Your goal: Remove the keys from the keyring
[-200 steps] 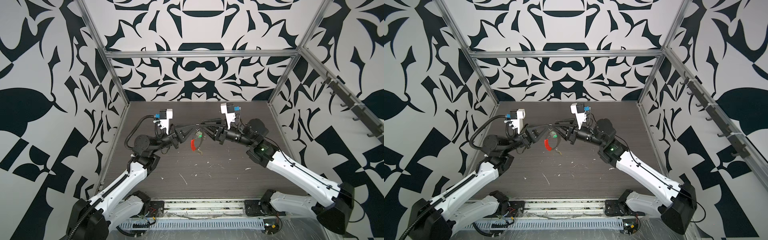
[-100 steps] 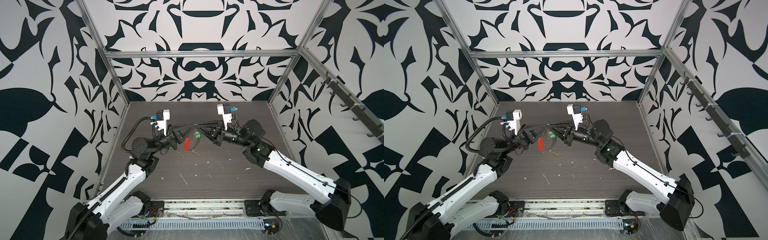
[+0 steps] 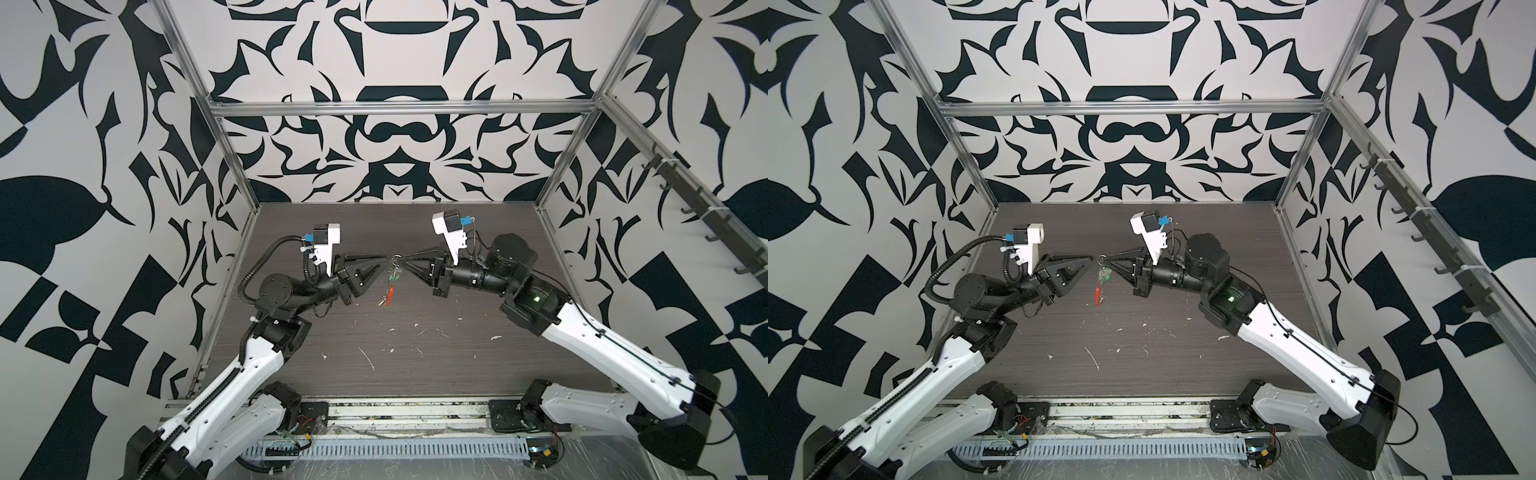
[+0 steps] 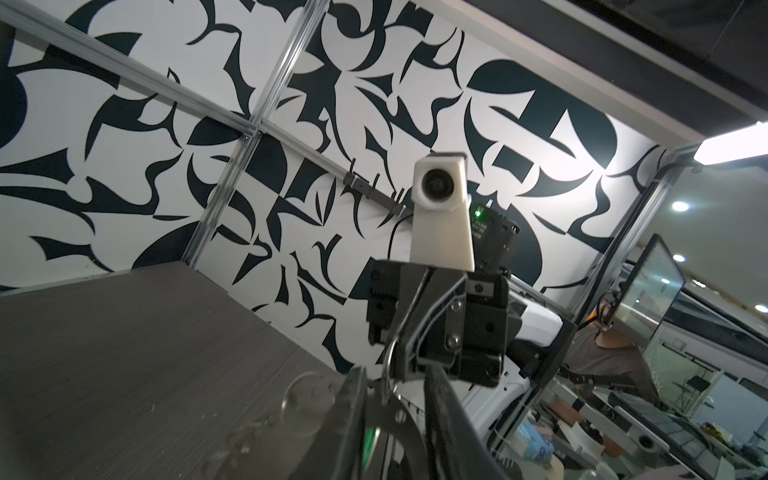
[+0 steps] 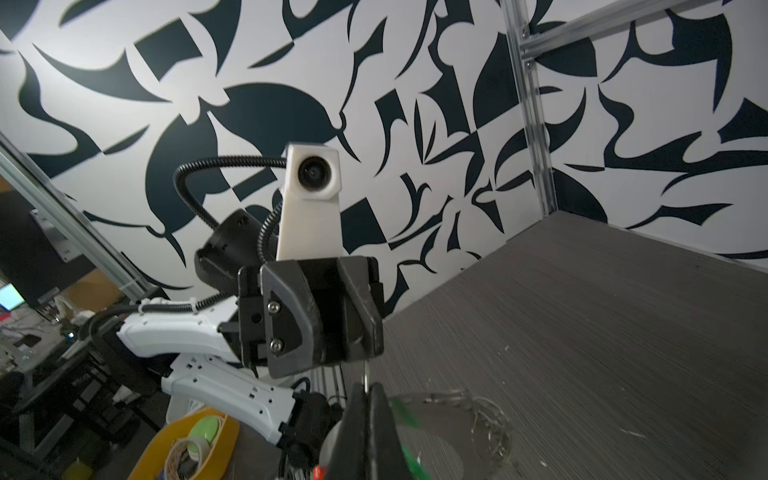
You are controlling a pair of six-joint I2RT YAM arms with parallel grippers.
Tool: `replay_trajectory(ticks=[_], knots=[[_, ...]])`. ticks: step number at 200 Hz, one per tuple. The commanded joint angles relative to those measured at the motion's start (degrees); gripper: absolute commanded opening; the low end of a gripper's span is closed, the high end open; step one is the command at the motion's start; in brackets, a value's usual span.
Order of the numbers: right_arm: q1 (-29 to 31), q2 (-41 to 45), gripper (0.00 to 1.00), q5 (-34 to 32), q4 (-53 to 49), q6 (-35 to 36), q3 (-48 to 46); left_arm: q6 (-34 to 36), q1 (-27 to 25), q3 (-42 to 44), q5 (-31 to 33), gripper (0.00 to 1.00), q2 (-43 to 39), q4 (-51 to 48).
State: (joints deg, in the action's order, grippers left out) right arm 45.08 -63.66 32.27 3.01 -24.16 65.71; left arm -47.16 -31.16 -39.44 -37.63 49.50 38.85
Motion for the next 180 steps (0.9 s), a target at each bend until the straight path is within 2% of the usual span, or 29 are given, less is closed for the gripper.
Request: replay_trajectory(ticks=[1,29,82,107,149,180], knots=[[-0.1,1.2,0.0,1.9,-14.5,10.1,7.7,6.3,0.0,-4.2,-4.5,0.28,-2.6,-13.4],[-0.2,-1.2,0.0,4.3,-25.1,16.2,13.5,10.2,0.0,-7.9,-8.2,0.32,-2.8,-23.5],[-0.2,-6.0,0.0,8.9,-35.6,21.4,21.8,12.0,0.0,-13.0,-13.6,0.34,0.9,-32.2],[-0.2,-7.3,0.0,9.0,-37.2,22.3,23.5,11.6,0.0,-13.9,-15.2,0.33,2.3,-32.7],[-0.1,-7.7,0.0,9.3,-36.7,22.0,23.8,12.1,0.0,-14.2,-14.9,0.23,3.0,-33.5],[-0.2,-8.2,0.0,9.9,-36.8,21.7,24.2,12.6,0.0,-14.2,-14.7,0.22,2.9,-33.3]])
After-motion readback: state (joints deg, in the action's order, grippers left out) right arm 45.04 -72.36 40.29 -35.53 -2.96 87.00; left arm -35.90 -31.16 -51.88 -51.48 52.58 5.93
